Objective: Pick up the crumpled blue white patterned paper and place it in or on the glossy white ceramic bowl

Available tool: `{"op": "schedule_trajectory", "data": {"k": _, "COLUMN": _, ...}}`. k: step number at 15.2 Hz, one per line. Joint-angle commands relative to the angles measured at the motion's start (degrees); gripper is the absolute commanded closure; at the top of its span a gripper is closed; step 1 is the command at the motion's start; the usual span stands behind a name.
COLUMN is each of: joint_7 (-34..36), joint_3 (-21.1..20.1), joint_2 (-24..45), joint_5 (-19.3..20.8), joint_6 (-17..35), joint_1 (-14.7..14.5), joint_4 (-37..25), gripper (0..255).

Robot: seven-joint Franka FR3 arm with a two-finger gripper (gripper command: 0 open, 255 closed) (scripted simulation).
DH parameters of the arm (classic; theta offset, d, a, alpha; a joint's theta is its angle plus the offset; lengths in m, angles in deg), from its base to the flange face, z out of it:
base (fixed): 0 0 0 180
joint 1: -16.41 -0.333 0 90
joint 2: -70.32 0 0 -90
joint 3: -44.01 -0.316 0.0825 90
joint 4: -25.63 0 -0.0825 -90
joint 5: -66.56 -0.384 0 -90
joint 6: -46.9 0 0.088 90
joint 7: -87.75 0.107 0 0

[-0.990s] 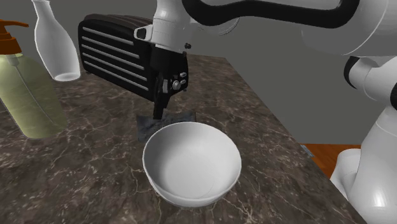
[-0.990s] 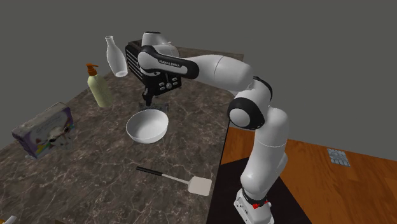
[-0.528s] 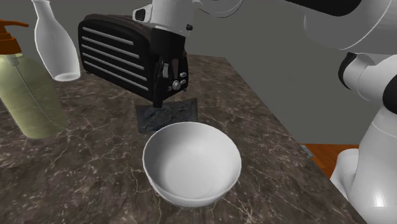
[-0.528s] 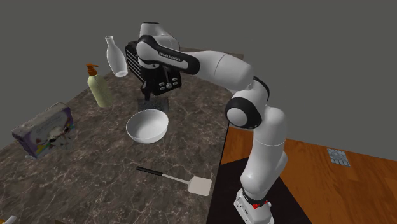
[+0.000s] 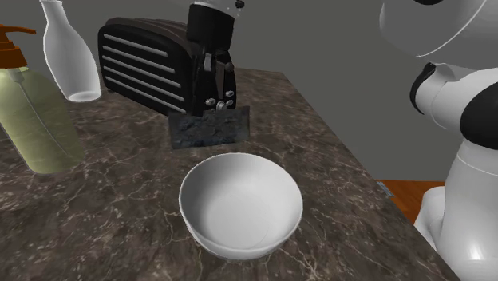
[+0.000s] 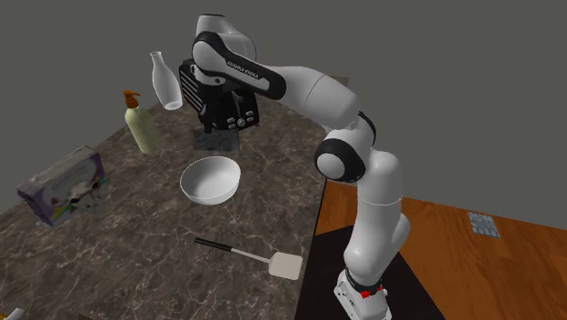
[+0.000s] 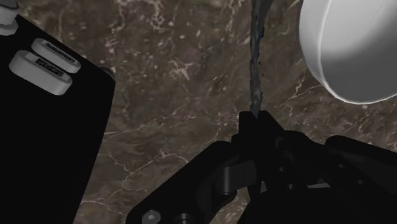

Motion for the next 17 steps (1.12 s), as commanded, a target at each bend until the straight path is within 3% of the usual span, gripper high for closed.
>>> {"op": "schedule_trajectory", "data": {"k": 1, "joint_7": 0.72, "joint_3": -0.12, "joint_2": 1.17, "joint_5": 0.29, "joint_6": -2.20, "joint_1": -0.34, "joint_4": -3.42, "gripper": 255}}
{"op": "schedule_trajectory", "data": {"k": 5, "joint_7": 2.20, "joint_3": -0.33, "joint_2": 4.99, "joint_5": 1.22, "joint_6": -7.40, "joint_1": -1.32, "joint_4": -12.57, "gripper": 255}}
{"op": "schedule_trajectory", "data": {"k": 10, "joint_7": 4.91, "joint_3": -1.70, "joint_2": -6.79, "joint_5": -1.11, "joint_6": -0.65, "joint_1": -2.38, "joint_4": 4.84, "gripper": 255}}
{"op": "schedule_trajectory", "data": {"k": 17, "joint_7": 10.40, "joint_3": -4.52, "joint_2": -17.34, "joint_5": -3.45, "joint_6": 4.36, "joint_1": -5.32, "joint_4": 18.48, "gripper": 255}}
